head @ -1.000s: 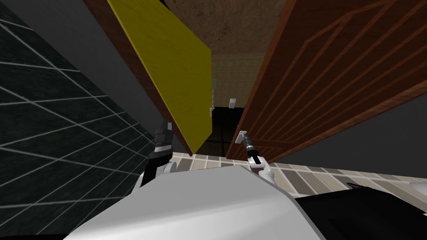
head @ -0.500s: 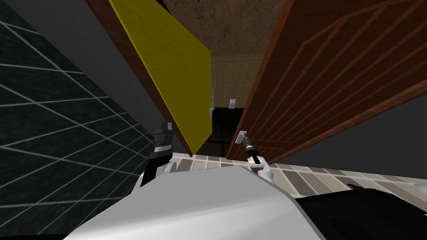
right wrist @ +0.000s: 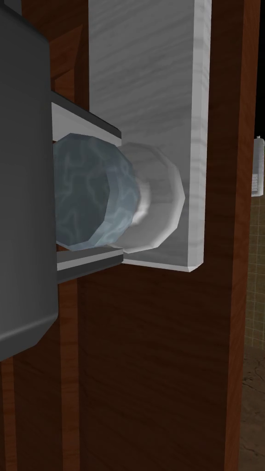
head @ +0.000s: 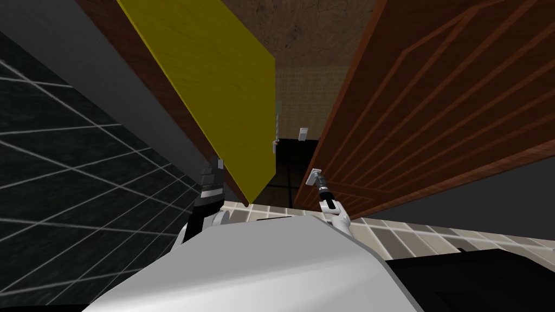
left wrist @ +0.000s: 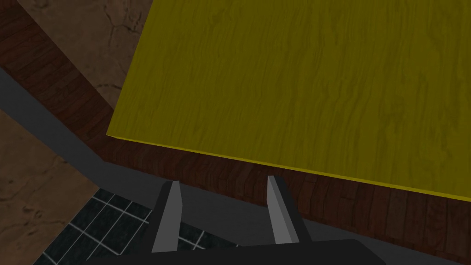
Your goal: Push the door open
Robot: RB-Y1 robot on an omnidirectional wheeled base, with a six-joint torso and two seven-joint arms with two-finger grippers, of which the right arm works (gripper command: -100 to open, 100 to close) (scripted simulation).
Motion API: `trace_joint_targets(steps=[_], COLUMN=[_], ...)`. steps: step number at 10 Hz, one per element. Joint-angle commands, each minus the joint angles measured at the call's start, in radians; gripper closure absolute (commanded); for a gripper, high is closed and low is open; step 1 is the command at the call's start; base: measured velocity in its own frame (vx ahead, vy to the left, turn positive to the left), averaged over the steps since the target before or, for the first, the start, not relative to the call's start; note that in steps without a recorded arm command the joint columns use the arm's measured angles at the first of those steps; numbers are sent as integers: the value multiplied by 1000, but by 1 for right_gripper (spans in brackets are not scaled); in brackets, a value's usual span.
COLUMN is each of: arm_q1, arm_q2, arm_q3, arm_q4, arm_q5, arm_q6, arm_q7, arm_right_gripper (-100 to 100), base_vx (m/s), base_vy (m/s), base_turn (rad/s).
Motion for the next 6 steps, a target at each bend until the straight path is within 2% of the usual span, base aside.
trace_joint_targets(steps=[1,4,5,6], arm_q1=[-16,-60,-56,-55], arm_q2=[-2,22,25,26], arm_q3=[-37,-85,-66,-64], arm_q4=[-3,26,28,28], arm_q5=[-7,-15,-13,-14], arm_q6=[5,8,22,26], arm_q7=[25,79,64,62], arm_right_gripper=[100,100,-100,-100], base_vx=[107,97,-72,-179], base_vy=[-29,-51,18,114], base_turn=[-34,-54,-8,-5])
